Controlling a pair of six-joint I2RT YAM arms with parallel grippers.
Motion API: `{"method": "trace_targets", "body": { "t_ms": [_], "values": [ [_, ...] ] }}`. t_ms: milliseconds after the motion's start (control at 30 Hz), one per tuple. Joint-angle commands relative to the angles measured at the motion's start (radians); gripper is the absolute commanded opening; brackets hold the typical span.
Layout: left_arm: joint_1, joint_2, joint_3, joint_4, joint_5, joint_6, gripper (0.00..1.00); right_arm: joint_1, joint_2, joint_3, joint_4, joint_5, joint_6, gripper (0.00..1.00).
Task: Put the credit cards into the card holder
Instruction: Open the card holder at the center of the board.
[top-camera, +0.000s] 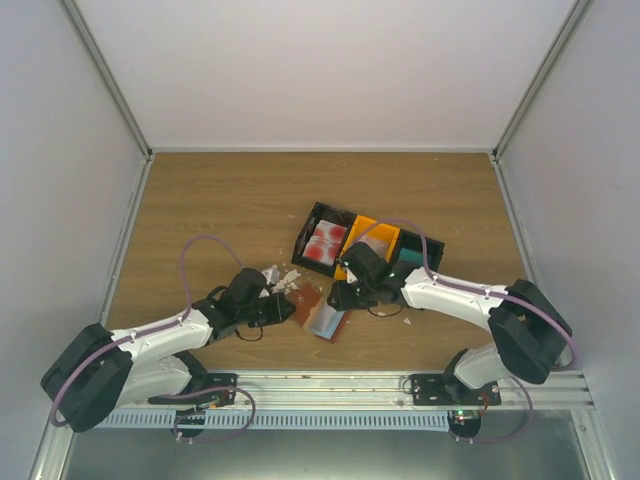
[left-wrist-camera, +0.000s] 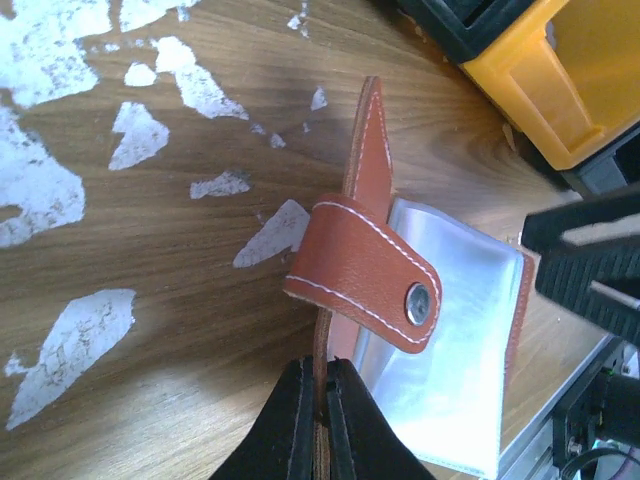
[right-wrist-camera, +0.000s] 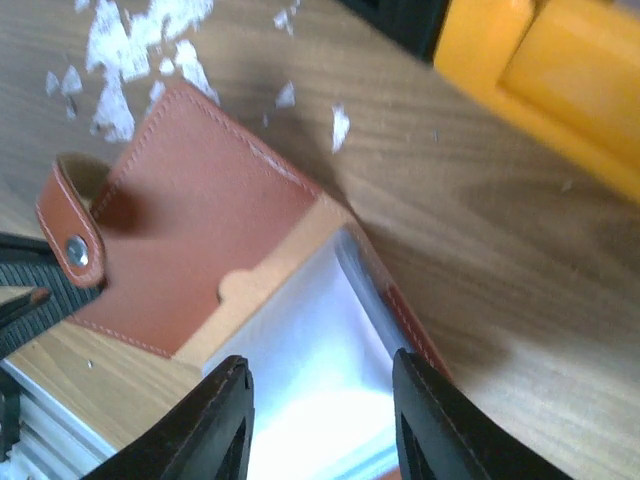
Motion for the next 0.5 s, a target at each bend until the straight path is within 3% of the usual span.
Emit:
{"method": "trace_targets", "body": {
  "t_ms": [0,100,300,467],
  "values": [
    [-0.021,-0.024,-0.053,0.122,-0.059,-0.107,0.0,0.026,-0.033,-0.045,0.01,-0.047,0.072,0.42],
    [-0.033,-0.046,-0.075,0.143,-0.077,-0.14,0.0,0.037,-0.051,-0.07,0.02,-0.064,0.091,0.43],
    [-0.043,-0.093,-0.077,0.124,-0.1,-0.139,0.0,0.041,-0.075,-0.069,0.002,-0.069,0.094,0.34],
    [-0.044,-0.093,-0.084,0.129,-0.1,-0.148,0.0,0.043,-0.072,-0.091,0.029,-0.12,0.101,0.4]
  ]
}}
